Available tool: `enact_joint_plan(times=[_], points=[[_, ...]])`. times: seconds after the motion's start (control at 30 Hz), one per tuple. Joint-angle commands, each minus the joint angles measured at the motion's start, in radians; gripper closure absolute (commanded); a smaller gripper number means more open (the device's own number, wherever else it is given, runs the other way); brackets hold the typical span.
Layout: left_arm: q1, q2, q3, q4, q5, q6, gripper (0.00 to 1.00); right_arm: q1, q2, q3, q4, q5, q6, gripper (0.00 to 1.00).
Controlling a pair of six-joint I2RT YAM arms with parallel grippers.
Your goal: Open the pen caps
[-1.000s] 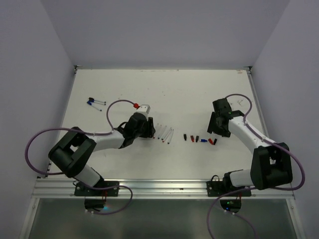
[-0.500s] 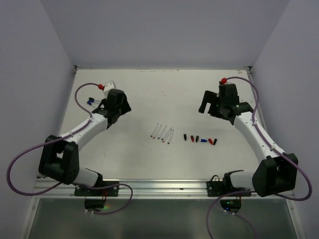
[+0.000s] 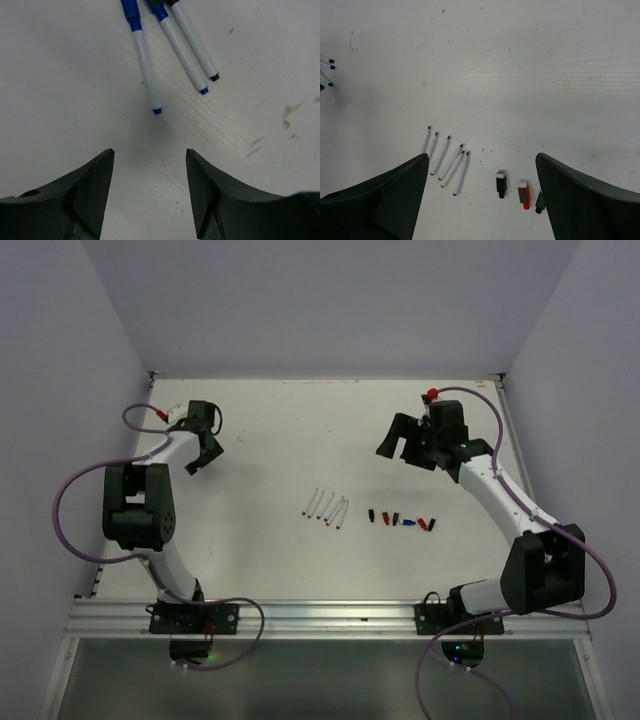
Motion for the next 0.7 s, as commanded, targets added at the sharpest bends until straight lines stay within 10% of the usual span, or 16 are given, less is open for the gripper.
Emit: enact_joint_plan(times=[0.0,0.67], points=[[0.055,0.068,0.062,-0.047,-0.047,-0.036,0.39,0.034,-0.077,-0.005,0.048,0.006,-0.009,0.09],[0.124,0.182,0.136,0.068,0.075,0.017,0.43,0.048,-0.144,-0.017,0.052,0.032,-0.045,0.08]])
